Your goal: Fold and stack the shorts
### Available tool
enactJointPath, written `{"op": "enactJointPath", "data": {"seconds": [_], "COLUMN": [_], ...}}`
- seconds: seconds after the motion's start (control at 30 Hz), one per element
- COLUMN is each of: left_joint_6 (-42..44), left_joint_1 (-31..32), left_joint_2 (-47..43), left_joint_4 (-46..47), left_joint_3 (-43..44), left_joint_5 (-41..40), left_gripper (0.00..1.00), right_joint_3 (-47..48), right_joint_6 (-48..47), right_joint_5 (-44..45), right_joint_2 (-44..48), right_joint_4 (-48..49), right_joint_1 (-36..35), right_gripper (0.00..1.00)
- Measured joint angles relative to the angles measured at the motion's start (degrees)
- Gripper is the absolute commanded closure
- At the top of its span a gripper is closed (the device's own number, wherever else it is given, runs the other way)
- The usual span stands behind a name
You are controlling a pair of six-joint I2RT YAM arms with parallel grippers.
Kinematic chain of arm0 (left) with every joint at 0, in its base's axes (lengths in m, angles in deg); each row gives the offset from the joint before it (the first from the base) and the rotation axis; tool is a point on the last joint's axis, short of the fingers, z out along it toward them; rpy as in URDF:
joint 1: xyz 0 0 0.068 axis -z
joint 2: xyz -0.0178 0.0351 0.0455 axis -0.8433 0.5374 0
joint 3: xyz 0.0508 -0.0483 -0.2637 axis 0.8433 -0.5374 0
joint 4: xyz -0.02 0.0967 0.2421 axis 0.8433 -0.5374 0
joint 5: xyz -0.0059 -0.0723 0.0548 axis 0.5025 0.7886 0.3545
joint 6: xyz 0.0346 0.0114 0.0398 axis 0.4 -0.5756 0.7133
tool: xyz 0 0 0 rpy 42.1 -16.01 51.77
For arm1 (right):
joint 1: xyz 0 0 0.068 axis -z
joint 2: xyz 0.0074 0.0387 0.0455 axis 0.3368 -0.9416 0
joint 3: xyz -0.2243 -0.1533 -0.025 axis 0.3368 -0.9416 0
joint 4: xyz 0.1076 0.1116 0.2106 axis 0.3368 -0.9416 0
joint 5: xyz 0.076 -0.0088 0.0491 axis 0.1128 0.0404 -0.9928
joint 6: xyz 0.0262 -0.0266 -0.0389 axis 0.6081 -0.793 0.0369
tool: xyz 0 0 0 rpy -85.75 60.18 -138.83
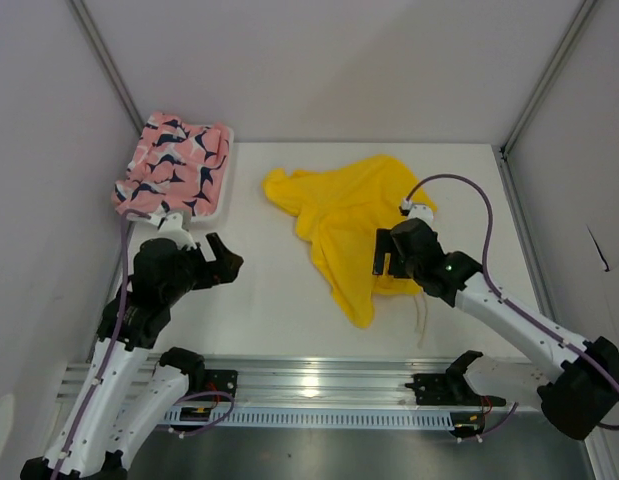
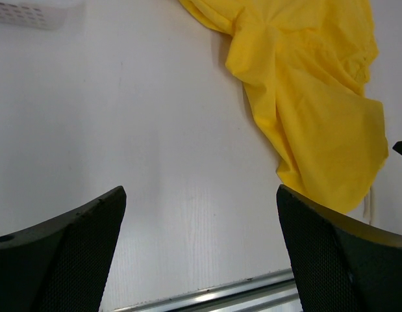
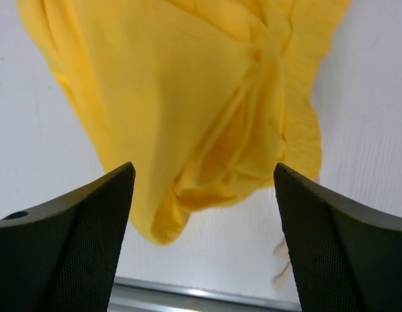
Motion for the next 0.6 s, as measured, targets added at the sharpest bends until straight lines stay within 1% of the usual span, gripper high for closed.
{"op": "enactJointPath", "data": {"seconds": [0.1, 0.2, 0.3, 0.4, 0.47, 0.6], "left_joint_6": [-1.66, -3.21, -4.55, -5.79, -6.29, -7.28], "left_joint_1": [0.79, 3.39, 8.26, 13.46, 15.96, 21.90], "left_joint_2": [0.46, 1.33, 2.86, 6.19, 8.61, 14.16], "left_joint_4": [0.92, 2.16, 4.15, 6.16, 7.58, 10.86], "left_joint_3": [-1.75, -2.32, -2.54, -2.56, -2.56, -2.67], "left_joint_5": [2.19, 2.32, 1.27, -0.74, -2.43, -5.77], "left_gripper": [0.01, 0.01, 0.01, 0.01, 0.01, 0.01], "right_joint_3": [-4.85, -8.39, -14.08, -19.41, -22.77, -25.57], "right_joint_6": [4.37, 7.58, 10.21, 12.13, 13.40, 14.97], "right_joint_5": [-0.20, -2.10, -8.35, -13.00, -16.48, -22.88], "right_joint_2": [4.81, 5.86, 5.97, 6.82, 8.17, 9.46], "right_joint_4": [-0.13, 0.66, 5.14, 8.28, 9.64, 13.44], "right_joint_1": [1.86, 6.56, 13.66, 20.96, 24.37, 28.35], "right_gripper": [0.14, 0.16, 0.18, 0.19, 0.20, 0.21]}}
